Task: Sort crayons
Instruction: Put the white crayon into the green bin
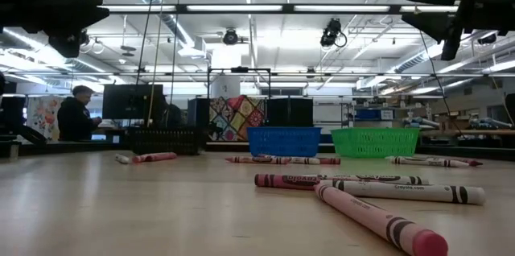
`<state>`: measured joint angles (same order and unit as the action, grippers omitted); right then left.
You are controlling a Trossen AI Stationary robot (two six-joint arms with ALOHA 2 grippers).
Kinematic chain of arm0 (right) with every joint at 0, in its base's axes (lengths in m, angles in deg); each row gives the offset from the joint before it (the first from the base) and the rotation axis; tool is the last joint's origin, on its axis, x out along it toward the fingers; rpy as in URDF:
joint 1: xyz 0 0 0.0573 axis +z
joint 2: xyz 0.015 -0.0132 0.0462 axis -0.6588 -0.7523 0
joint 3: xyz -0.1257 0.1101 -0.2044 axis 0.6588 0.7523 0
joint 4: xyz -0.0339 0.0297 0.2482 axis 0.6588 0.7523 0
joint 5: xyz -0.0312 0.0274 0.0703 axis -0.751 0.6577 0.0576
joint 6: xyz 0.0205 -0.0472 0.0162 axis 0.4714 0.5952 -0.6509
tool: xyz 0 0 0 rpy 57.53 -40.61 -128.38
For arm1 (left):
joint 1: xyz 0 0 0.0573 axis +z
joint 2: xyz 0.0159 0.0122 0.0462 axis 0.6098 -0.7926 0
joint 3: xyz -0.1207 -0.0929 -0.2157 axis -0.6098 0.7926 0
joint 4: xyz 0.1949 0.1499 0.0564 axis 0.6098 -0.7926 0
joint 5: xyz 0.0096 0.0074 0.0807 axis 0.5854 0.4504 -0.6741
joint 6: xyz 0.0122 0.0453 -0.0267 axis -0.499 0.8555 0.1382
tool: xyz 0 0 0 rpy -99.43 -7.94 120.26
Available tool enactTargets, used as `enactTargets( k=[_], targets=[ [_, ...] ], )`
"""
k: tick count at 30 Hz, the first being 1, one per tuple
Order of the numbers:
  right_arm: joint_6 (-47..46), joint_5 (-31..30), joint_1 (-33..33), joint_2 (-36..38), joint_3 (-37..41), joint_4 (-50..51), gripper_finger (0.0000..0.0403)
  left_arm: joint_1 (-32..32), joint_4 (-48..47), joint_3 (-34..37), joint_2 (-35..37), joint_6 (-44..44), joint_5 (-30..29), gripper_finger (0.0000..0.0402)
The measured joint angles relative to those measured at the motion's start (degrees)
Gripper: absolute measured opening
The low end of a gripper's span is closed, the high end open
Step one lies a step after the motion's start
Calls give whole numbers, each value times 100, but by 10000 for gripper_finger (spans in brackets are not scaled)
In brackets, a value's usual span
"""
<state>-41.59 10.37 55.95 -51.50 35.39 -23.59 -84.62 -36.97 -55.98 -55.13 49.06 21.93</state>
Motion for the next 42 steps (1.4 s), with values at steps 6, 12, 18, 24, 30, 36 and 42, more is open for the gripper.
enactTargets(
  k=[6, 12, 18, 24, 30, 36, 42],
  targets=[
    [227, 205, 0, 0, 0, 22, 103, 2, 36, 0, 1, -142, -410, 118],
    [337, 112, 0, 2, 0, -192, 29, 24, 159, 0, 1, -169, -484, 118],
    [124, -155, 0, 0, 0, -191, 30, 596, 251, 0, 1, -759, -843, 118],
    [576, -604, 0, 0, 0, -185, 60, 1256, 251, 0, 1, -631, -805, 122],
    [1255, -1357, 0, 0, 0, -170, 72, 1748, 249, 0, 1, 107, -402, 107],
    [1681, -1655, 0, 0, 0, 118, 46, 1944, 247, 0, 1, 764, 162, 20],
    [1578, -2684, 0, 2, 1, 635, 29, 1963, 240, 0, 1, 1046, 361, 23]
  ],
)
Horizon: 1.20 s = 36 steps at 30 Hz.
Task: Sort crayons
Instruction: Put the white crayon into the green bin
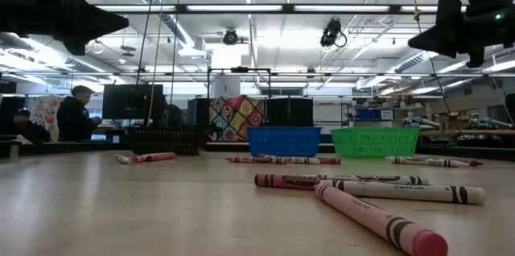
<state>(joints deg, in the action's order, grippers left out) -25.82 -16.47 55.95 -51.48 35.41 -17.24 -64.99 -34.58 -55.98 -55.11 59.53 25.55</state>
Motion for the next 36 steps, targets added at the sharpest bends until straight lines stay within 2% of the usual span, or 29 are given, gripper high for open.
enactTargets(
  k=[5, 9, 17, 23, 25, 29, 36],
  targets=[
    [-839, -168, -151, 0, 1, 546, 30, 0, -15, 0, 0, -40, -2, 33],
    [-1045, -120, -520, -2, 1, 824, 30, 0, -79, 0, 0, -609, -89, 34],
    [-781, 1161, -1172, -1, 1, 731, 30, 0, -139, 0, -2, -1143, -219, 34],
    [-379, 2972, -1160, -2, -119, 1006, 36, 0, -238, 0, -2, -1842, -236, 34],
    [-368, 3365, -1125, -2, -215, 1338, 46, 0, -224, 0, -2, -2054, -473, 34],
    [-287, 3776, -1051, -2, -337, 1776, 70, 0, -183, 0, -2, -2181, -1101, 34],
    [-378, 4074, -931, -39, -340, 1842, 99, -2, -163, 0, -2, -2740, -1271, 34]
  ],
)
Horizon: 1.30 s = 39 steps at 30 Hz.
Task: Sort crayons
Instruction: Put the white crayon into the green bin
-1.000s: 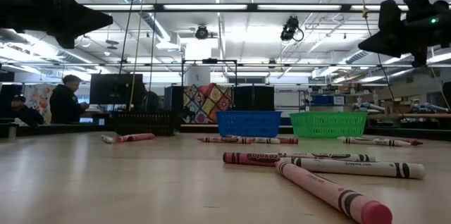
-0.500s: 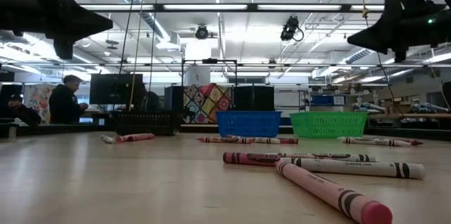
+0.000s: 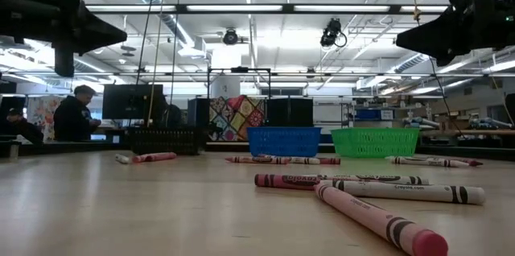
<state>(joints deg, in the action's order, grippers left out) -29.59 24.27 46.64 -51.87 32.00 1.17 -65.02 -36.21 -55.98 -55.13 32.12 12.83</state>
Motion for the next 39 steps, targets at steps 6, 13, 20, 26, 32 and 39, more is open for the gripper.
enactTargets(
  k=[6, 13, 20, 26, 32, 39],
  targets=[
    [-486, -174, 64, -159, 0, 214, 105, 199, 4, 0, 0, 351, -530, 34],
    [-1069, -47, 64, -1089, 0, 342, 105, 231, 38, -28, 0, 680, 1057, 34],
    [-2020, -68, 61, -2637, -1, -622, 105, -118, -580, -878, -1, 1027, 1759, 34],
    [-2045, 79, 61, -3804, -714, -79, 105, -384, -2424, -1472, -308, 91, 1761, 34],
    [-1689, 73, 61, -4676, -2073, 1418, 105, -400, -3076, -1537, -921, -375, 1781, 34],
    [-2814, 561, 61, -5200, -2808, 2645, 105, -389, -2906, -1537, -1358, -1018, 1870, 33]
  ],
)
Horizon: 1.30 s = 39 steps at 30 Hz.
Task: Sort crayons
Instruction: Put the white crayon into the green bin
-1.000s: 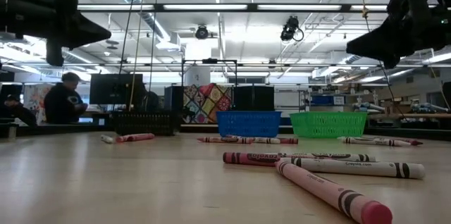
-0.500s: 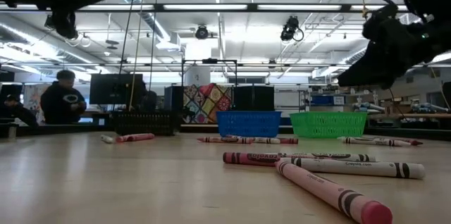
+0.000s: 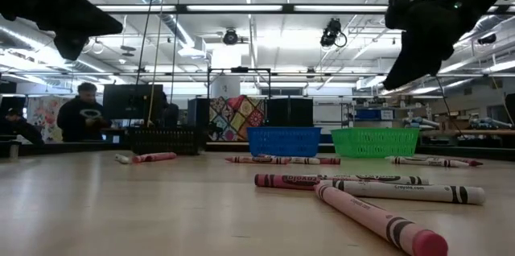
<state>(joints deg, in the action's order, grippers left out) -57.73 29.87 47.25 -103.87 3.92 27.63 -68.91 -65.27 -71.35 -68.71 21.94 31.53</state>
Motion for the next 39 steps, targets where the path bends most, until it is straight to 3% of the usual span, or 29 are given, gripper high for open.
enactTargets(
  k=[9, 15, 24, 39],
  targets=[
    [-856, 730, 0, -704, -86, 335, 105, 0, 273, -2, -594, 31, 689, 33],
    [-1435, 1172, 0, -1299, -86, 103, 105, 0, 277, -2, -795, 145, 754, 33],
    [-1862, 1315, 0, -1429, -86, -112, 105, -1, 139, -2, -793, 152, 823, 33],
    [-1767, 1330, 11, -2104, -83, -41, 105, 0, 150, -4, -793, 151, 818, 34]
  ],
)
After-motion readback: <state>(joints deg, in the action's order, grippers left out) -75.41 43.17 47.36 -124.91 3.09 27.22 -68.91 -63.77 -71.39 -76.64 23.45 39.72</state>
